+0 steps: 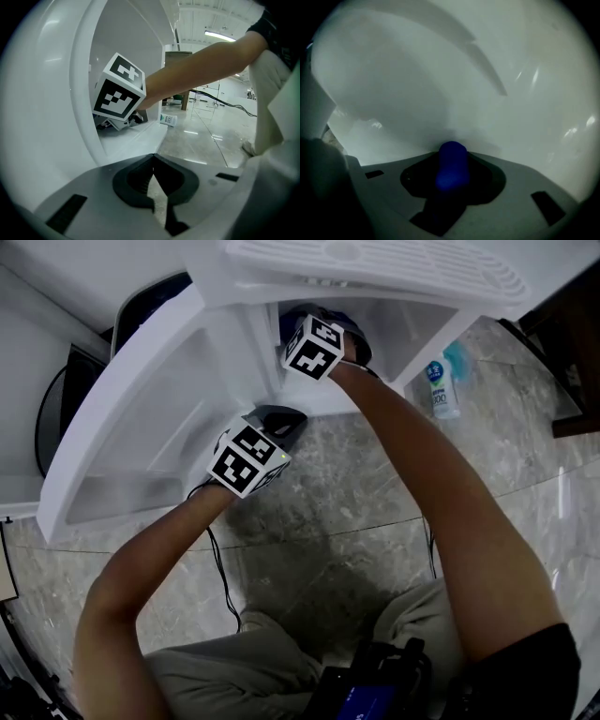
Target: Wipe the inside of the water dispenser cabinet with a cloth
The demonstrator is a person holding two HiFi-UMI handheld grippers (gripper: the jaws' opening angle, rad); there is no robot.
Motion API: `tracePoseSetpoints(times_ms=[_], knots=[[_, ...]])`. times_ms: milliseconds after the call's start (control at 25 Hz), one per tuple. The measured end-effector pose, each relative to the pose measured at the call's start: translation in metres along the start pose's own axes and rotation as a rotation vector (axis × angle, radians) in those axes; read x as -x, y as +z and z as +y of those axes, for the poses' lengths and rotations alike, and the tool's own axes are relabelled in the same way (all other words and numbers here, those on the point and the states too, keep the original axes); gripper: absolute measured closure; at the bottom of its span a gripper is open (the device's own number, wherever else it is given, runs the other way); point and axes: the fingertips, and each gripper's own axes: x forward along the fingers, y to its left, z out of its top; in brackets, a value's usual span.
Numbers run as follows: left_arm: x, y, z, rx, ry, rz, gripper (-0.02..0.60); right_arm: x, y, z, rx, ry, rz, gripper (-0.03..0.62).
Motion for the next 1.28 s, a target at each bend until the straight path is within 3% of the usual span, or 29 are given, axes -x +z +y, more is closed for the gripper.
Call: tracePoseSetpoints(times_ms=[280, 440, 560, 720, 1040, 1280], knots=[[0.008, 0.005, 0.008, -0.005, 0.03, 0.004, 0.574, 0.024, -0.001, 0.031, 0.007, 0.09, -0.018, 0.474], [0.011, 0.02, 0.007, -0.014, 0.04, -0.014, 0.574, 0.053, 0.012, 0.027, -0.142, 0.139, -0.128, 0.473], [0.015, 0.032, 0.007, -0.03, 0.048, -0.029, 0.574, 0.08, 0.034, 0.0, -0.283, 0.058, -0.26, 0.473], [0.018, 0.038, 0.007, -0.027, 0.054, -0.038, 0.574, 0.109, 0.061, -0.036, -0.34, -0.078, -0.382, 0.473], [0.019, 0.036, 0.008, -0.017, 0.054, -0.046, 0.574, 0.186, 0.129, -0.092, -0.488, -0.295, -0.796, 0.473], [0.017, 0.031, 0.013, -0.001, 0.054, -0.045, 0.574, 0.195, 0.136, -0.098, -0.522, -0.348, -0.844, 0.477]])
